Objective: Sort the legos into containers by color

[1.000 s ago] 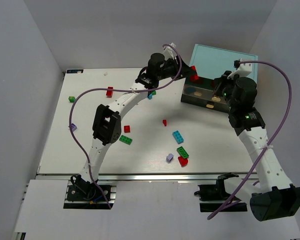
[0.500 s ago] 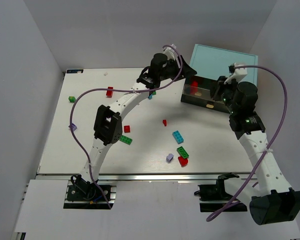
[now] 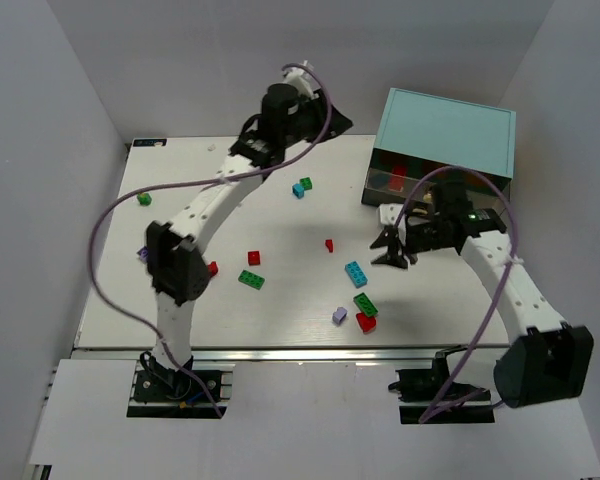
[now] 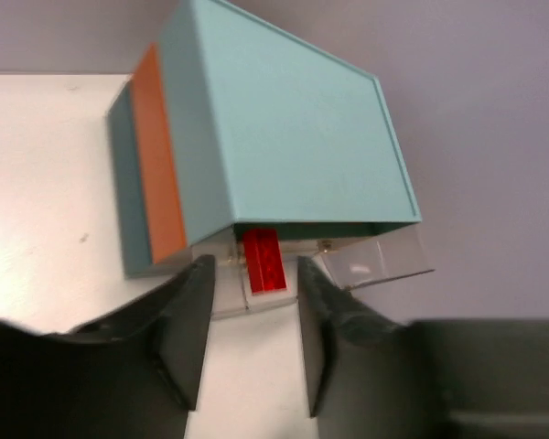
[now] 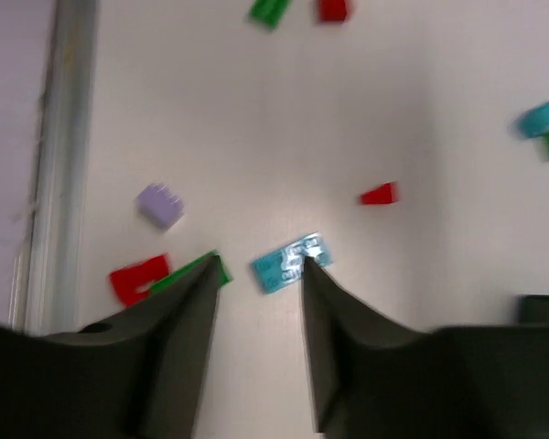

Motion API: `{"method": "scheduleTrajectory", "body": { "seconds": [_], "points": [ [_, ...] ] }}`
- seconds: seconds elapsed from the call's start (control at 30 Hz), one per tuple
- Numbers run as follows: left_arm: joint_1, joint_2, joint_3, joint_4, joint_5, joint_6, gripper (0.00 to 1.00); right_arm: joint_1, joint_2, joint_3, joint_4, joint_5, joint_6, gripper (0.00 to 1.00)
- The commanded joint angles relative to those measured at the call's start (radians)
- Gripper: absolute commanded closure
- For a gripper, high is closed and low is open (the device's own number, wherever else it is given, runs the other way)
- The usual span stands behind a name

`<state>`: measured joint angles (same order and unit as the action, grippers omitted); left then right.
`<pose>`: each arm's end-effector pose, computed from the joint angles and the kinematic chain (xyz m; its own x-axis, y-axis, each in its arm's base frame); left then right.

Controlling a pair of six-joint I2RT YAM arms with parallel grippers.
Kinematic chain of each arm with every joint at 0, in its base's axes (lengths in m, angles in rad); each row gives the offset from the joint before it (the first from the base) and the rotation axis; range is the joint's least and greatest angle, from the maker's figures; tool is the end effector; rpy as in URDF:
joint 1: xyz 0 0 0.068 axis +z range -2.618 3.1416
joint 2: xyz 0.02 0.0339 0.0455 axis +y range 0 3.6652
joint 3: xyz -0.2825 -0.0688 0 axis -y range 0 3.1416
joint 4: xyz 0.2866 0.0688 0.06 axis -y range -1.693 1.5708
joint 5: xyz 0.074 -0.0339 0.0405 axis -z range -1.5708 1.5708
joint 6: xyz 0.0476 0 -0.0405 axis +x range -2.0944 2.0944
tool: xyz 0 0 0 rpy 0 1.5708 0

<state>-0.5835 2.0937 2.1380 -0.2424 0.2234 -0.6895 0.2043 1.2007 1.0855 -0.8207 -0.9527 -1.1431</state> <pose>0.4639 -0.3189 0.4072 -0.5838 -0.3579 -0.7287 0.4499 0.6045 -0.6574 0.2562 0.0927 0.3217 0.2106 -0.4948 -0.8431 -0.9625 0.0460 -0.2675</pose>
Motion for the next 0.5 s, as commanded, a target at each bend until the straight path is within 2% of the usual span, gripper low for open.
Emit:
{"method": "scheduleTrajectory", "body": {
  "seconds": [0.0, 0.03, 0.07, 0.1, 0.17, 0.2, 0.3, 0.47],
  "points": [
    [0.033, -0.274, -0.159, -0.188, -0.13, 0.111, 0.46, 0.015, 0.094, -0.008, -0.492, 0.015, -0.586, 0.47],
    [0.046, -0.317, -0.218, -0.211, -0.134, 0.125, 0.4, 0.02, 0.096, -0.031, -0.492, 0.047, -0.619, 0.44],
    [0.047, -0.407, -0.281, -0.231, -0.142, 0.136, 0.29, 0.023, 0.091, -0.054, -0.491, 0.066, -0.667, 0.4],
    [0.056, -0.453, -0.414, -0.263, -0.169, 0.145, 0.26, 0.029, 0.076, -0.097, -0.488, 0.081, -0.751, 0.34],
    [0.065, -0.594, -0.548, -0.288, -0.203, 0.145, 0.21, 0.052, 0.069, -0.13, -0.445, 0.112, -0.785, 0.3],
    [0.065, -0.644, -0.675, -0.308, -0.261, 0.139, 0.18, 0.069, 0.074, -0.145, -0.44, 0.12, -0.819, 0.28],
    [0.074, -0.82, -0.878, -0.346, -0.323, 0.09, 0.14, 0.116, 0.095, -0.17, -0.416, 0.167, -0.843, 0.27],
    [0.074, -1.024, -1.069, -0.419, -0.429, -0.022, 0.12, 0.2, 0.079, -0.268, -0.24, 0.25, -0.794, 0.24]
  ]
}}
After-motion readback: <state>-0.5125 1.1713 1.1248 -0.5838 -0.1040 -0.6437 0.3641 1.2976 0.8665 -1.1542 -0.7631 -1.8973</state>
